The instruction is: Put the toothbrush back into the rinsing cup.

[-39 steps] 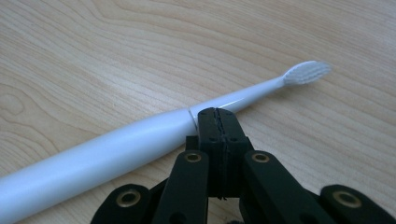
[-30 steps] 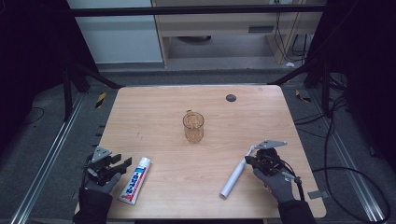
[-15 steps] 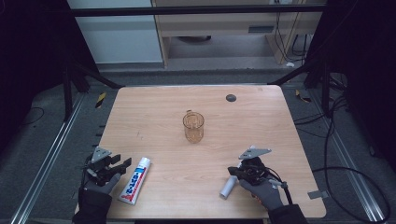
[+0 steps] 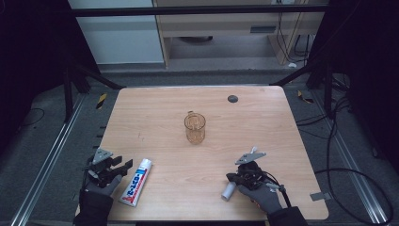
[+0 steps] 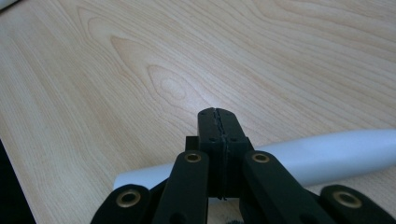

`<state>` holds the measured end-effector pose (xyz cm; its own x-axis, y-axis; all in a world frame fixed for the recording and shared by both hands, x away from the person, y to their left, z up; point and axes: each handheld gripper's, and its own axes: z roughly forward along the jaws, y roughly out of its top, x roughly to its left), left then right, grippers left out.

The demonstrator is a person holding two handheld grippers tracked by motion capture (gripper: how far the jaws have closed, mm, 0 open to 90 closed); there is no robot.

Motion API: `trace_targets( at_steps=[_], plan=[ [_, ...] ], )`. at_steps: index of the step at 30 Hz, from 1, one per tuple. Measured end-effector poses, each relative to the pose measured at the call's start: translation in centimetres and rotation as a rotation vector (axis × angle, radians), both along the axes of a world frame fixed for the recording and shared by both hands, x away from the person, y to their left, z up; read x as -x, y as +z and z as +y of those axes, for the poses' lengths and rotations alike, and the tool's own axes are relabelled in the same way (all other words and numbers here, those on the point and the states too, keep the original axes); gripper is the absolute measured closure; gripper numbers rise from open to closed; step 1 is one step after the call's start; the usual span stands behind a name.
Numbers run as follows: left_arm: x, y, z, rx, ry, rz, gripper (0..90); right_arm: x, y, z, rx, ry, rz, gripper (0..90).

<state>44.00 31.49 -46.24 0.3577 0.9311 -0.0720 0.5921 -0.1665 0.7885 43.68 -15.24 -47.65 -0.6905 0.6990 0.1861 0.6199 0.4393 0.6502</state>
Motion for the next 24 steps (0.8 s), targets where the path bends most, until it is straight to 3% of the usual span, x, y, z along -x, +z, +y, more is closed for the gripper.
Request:
trace_targets(
  at_steps=[13, 14, 24],
  plan=[
    [0.0, 0.0, 0.0, 0.001, 0.0, 0.001, 47.5, 0.3, -0.2, -0.5, 0.02, -0.005, 0.011, 90.0],
    [0.0, 0.0, 0.0, 0.002, 0.001, 0.001, 47.5, 0.2, -0.3, -0.7, 0.027, 0.004, -0.007, 90.0],
    [0.0, 0.0, 0.0, 0.002, 0.001, 0.001, 47.5, 0.7, -0.2, -1.5, 0.027, -0.012, 0.014, 90.0]
  ],
)
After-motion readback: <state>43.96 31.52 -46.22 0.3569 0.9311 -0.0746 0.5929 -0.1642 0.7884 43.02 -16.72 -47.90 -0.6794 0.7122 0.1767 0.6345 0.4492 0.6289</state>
